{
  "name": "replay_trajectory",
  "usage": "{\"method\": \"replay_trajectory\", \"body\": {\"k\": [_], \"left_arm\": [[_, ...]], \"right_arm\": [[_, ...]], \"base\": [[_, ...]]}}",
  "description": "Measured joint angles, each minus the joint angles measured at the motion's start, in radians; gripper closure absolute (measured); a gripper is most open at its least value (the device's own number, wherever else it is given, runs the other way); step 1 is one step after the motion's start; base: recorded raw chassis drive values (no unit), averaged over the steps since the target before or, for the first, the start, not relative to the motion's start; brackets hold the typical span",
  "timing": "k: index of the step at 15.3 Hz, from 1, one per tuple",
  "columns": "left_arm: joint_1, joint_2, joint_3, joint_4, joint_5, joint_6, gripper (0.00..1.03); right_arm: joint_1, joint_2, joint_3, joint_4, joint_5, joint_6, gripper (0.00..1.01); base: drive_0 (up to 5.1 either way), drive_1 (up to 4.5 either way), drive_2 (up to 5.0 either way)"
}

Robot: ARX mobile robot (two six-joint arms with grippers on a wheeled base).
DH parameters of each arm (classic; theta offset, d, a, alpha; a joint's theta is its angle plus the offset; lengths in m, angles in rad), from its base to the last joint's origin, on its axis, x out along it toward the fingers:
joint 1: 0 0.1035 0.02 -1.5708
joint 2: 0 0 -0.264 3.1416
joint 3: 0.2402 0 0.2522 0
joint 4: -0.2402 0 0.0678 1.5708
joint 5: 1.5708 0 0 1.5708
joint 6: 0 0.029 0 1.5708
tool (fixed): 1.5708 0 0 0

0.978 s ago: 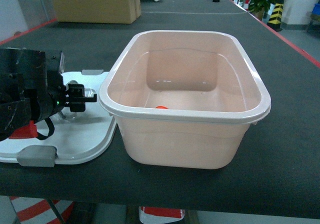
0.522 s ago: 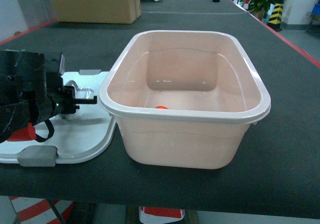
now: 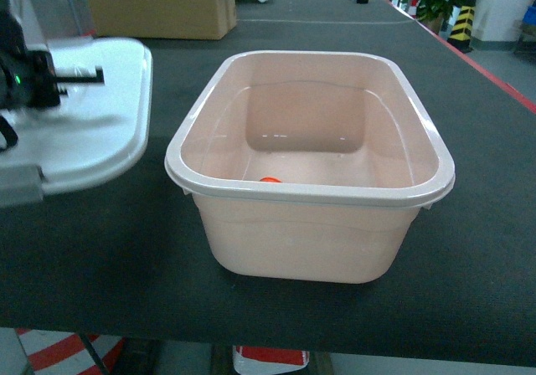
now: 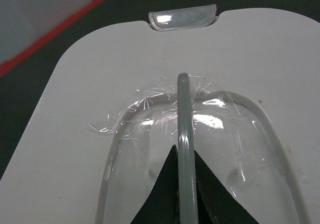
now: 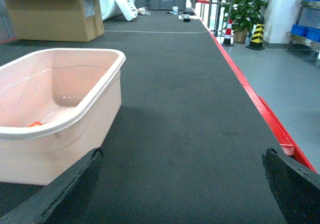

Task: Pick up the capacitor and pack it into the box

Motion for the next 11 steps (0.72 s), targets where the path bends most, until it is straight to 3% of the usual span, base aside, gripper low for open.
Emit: {"method": "replay_trajectory", "body": {"k": [3, 7, 8, 11], "left_arm": [[-0.055, -0.144, 0.03, -0.06, -0.034, -0.026, 1.01], [-0.204, -0.183, 0.115, -0.165, -0.036, -0.036, 1.01], [-0.278, -0.159, 0.156, -0.18, -0.045, -0.032, 1.01], [-0.37, -0.1, 0.216, -0.202, -0.058, -0.036, 1.01]], "right_arm": [[0.0, 0.0, 0.0, 0.0, 0.0, 0.0, 0.03], [0.0, 0.0, 0.0, 0.0, 0.0, 0.0, 0.03], [0.0, 0.0, 0.0, 0.0, 0.0, 0.0, 0.03], [0.0, 0.0, 0.0, 0.0, 0.0, 0.0, 0.03]], "base": [[0.0, 0.0, 0.0], [0.0, 0.0, 0.0], [0.0, 0.0, 0.0], [0.0, 0.0, 0.0]]}}
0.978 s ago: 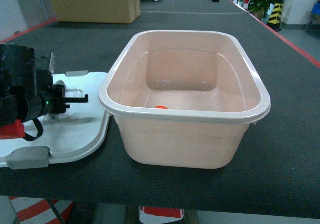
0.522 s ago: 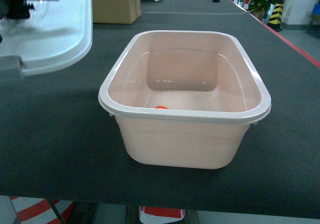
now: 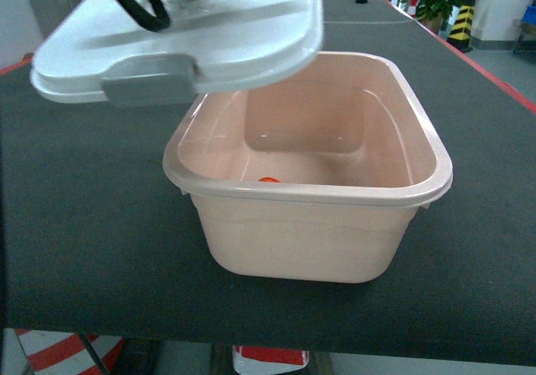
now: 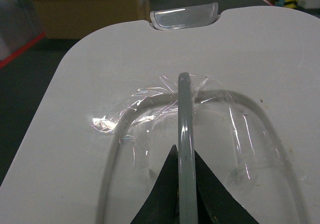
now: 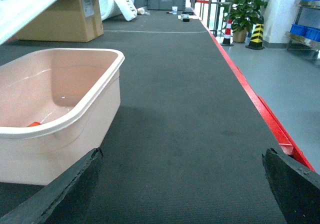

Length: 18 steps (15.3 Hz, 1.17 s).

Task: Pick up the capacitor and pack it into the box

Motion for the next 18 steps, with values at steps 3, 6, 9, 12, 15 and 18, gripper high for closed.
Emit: {"method": "replay_trajectory", "body": {"k": [3, 6, 9, 12, 15, 18], "left_arm": [[-0.077, 0.072, 0.043, -0.039, -0.026, -0.025, 1.01], [-0.159, 0.13, 0.075, -0.108, -0.095, -0.05, 1.01], [-0.196, 0.14, 0.09, -0.14, -0.118, -0.05, 1.01], [-0.223, 0.161, 0.1, -0.175, -0.138, -0.068, 1.01], [-0.243, 0.175, 0.107, -0.2, -0.158, -0.076, 1.01], [-0.245, 0.183, 0.113, -0.193, -0.164, -0.094, 0.94]], "right_arm": [[0.0, 0.0, 0.0, 0.0, 0.0, 0.0, 0.03], [0.0, 0.0, 0.0, 0.0, 0.0, 0.0, 0.03], [0.0, 0.0, 0.0, 0.0, 0.0, 0.0, 0.03], [0.0, 0.0, 0.0, 0.0, 0.0, 0.0, 0.03], [0.0, 0.0, 0.0, 0.0, 0.0, 0.0, 0.03], [0.0, 0.0, 0.0, 0.0, 0.0, 0.0, 0.03]], "base": [[0.0, 0.0, 0.0], [0.0, 0.0, 0.0], [0.0, 0.0, 0.0], [0.0, 0.0, 0.0], [0.0, 0.0, 0.0], [0.0, 0.0, 0.0]]}}
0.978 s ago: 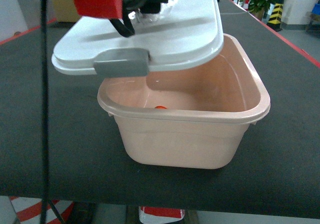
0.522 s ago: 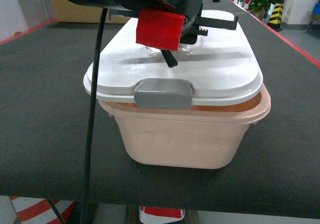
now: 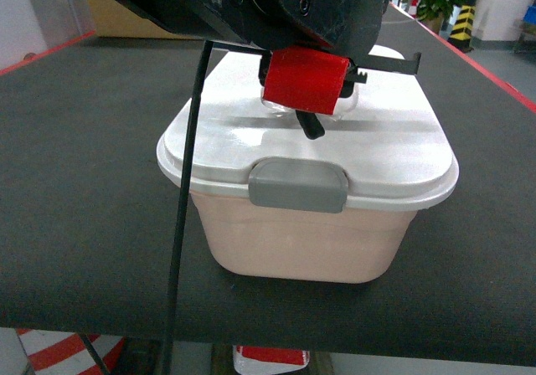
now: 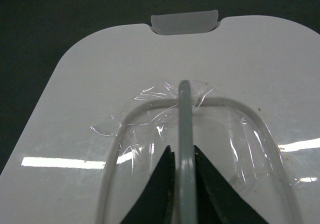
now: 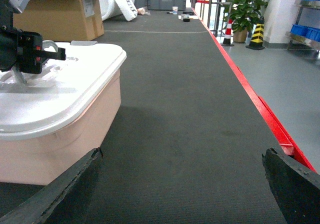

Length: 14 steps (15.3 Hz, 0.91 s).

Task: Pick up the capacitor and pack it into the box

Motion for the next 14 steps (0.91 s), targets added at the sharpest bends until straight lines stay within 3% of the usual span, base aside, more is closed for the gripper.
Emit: {"method": "replay_trajectory", "body": {"k": [2, 3, 6, 9, 14], "left_arm": [[0.0, 0.0, 0.0, 0.044, -0.011, -0.002, 0.72], [0.01, -0.011, 0.0, 0.098, -0.04, 0.001, 0.36], [0.033, -0.074, -0.006, 0.129, -0.054, 0.014, 0.07], [0.09, -0.207, -0.069, 0.187, -0.073, 0.029, 0.05], [0.176, -0.482, -0.338, 0.246, -0.075, 0.077, 0.05]], "right_arm": [[0.0, 0.0, 0.0, 0.0, 0.0, 0.0, 0.03], [0.0, 0.0, 0.0, 0.0, 0.0, 0.0, 0.03], [0.0, 0.0, 0.0, 0.0, 0.0, 0.0, 0.03], [0.0, 0.0, 0.0, 0.0, 0.0, 0.0, 0.03], [0.0, 0.0, 0.0, 0.0, 0.0, 0.0, 0.03]], "base": [[0.0, 0.0, 0.0], [0.0, 0.0, 0.0], [0.0, 0.0, 0.0], [0.0, 0.0, 0.0], [0.0, 0.0, 0.0]]}}
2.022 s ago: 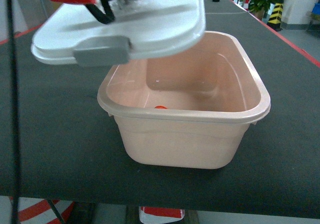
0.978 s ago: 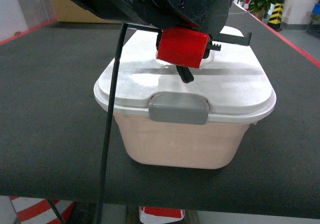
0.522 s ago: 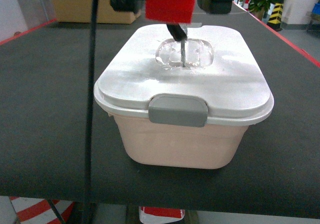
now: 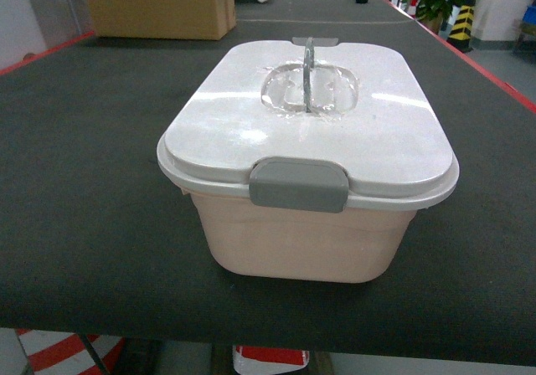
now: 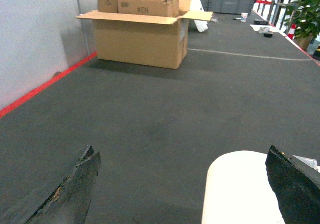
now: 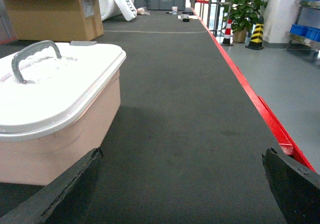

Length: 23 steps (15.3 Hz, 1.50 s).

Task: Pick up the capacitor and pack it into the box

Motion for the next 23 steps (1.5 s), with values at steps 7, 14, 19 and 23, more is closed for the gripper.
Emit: {"method": "replay_trajectory", "body": {"k": [7, 14, 19, 23], "left_arm": [[0.073, -0.149, -0.23, 0.116, 0.24, 0.03, 0.31], [0.287, -0.517, -0.777, 0.279, 0.446, 0.032, 1.01], [0.368, -0.717, -0.947, 0.245, 0.529, 0.032, 1.01], [0.476, -0.871, -1.019, 0.157, 0.621, 0.033, 1.01]], "right_arm": [[0.0, 0.0, 0.0, 0.0, 0.0, 0.0, 0.03], [0.0, 0.0, 0.0, 0.0, 0.0, 0.0, 0.03], [0.0, 0.0, 0.0, 0.0, 0.0, 0.0, 0.03], [0.0, 0.0, 0.0, 0.0, 0.001, 0.0, 0.03]], "base": [[0.0, 0.0, 0.0], [0.0, 0.0, 0.0], [0.0, 0.0, 0.0], [0.0, 0.0, 0.0]]}}
